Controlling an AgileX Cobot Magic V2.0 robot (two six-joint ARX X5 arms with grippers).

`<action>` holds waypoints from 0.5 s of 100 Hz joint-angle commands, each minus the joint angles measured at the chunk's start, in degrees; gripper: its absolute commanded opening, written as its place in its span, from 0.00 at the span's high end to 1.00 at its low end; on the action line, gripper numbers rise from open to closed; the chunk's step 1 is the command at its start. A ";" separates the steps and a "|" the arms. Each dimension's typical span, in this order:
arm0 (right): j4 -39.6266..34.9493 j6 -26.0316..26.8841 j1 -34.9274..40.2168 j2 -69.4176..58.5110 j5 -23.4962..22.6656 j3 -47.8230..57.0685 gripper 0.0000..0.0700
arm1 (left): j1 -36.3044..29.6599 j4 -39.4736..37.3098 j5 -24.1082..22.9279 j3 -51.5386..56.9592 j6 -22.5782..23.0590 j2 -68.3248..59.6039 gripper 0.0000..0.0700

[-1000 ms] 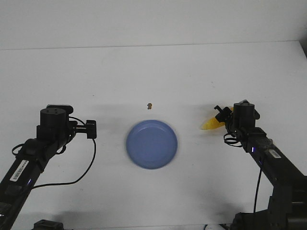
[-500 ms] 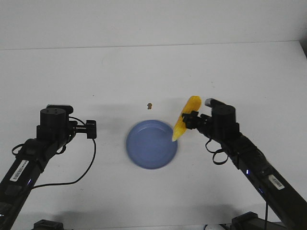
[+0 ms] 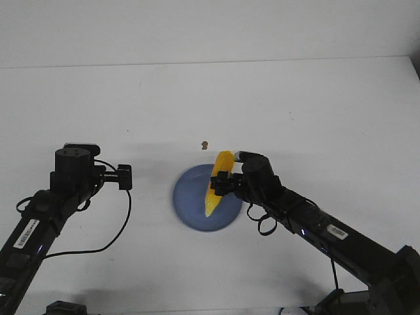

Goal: Place corn on plate with both arms
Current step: 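Carry the corn with the right gripper over the blue plate and lower it, then open the right gripper to release the corn onto the plate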

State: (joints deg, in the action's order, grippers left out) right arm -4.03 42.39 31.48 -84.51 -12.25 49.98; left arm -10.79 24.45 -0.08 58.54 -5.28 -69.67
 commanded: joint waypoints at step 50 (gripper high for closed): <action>-0.04 0.48 0.00 2.23 -2.05 1.14 0.00 | -0.09 0.79 0.11 0.81 -1.16 -0.20 0.00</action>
State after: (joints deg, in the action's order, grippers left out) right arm -4.40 43.81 31.46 -84.38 -14.79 49.98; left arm -10.79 25.04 -0.05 58.54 -5.52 -69.67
